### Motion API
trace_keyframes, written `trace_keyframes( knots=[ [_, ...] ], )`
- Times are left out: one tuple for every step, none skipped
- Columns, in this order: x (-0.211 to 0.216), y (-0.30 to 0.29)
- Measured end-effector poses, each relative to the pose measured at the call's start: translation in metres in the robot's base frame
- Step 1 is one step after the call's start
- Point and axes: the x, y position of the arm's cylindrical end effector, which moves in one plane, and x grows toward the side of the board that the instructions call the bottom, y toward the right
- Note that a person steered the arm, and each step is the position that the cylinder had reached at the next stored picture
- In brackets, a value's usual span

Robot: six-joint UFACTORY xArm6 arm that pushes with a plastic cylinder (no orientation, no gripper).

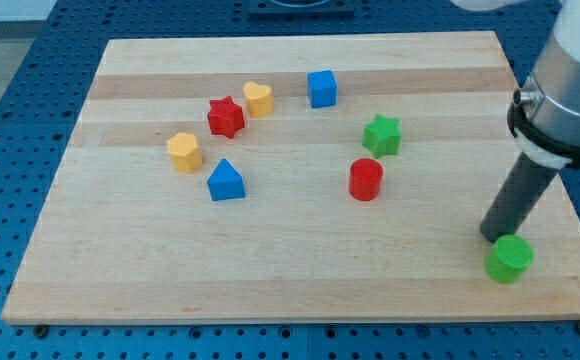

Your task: Put the red circle to the top right of the green circle

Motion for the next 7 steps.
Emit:
trace_keyframes(
  knots=[
    [0.011,0.000],
    [0.012,0.000],
    [0.012,-0.003],
    [0.008,-0.021],
    [0.002,-0.038],
    [0.002,-0.065],
    [0.000,-0.096]
  ],
)
